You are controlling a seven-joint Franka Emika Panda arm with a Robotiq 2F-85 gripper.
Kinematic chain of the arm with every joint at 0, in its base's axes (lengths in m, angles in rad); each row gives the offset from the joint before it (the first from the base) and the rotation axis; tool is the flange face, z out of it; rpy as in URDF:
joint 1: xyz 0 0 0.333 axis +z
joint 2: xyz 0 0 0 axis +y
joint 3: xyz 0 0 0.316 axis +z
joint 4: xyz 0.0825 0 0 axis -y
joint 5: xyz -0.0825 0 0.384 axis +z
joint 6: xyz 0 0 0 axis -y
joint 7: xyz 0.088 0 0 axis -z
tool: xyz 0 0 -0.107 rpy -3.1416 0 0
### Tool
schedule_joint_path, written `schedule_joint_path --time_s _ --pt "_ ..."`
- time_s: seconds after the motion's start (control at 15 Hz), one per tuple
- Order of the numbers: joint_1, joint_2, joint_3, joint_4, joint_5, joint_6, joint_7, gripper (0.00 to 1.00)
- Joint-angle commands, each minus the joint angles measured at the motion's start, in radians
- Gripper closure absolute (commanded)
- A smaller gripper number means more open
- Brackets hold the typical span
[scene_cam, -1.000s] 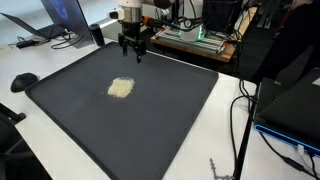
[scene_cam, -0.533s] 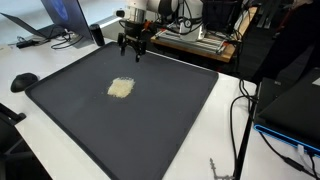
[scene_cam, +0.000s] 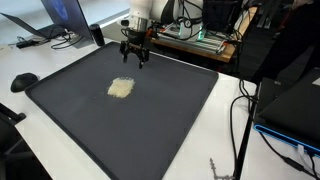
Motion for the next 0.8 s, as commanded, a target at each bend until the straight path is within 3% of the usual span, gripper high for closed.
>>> schedule_joint_path --time_s 0.0,0.13,0.33,0.73 --pt "0.022 -0.010 -0.007 0.034 0.030 -0.025 -0.077 0.00" --pt "0.022 -0.015 -0.008 0.050 0.026 -0.030 -0.098 0.00" --pt "-0.019 -0.011 0.043 0.078 -0.025 -0.069 -0.079 0.00" --pt "-0.058 -0.062 0.170 0.150 0.018 -0.374 -0.106 0.00"
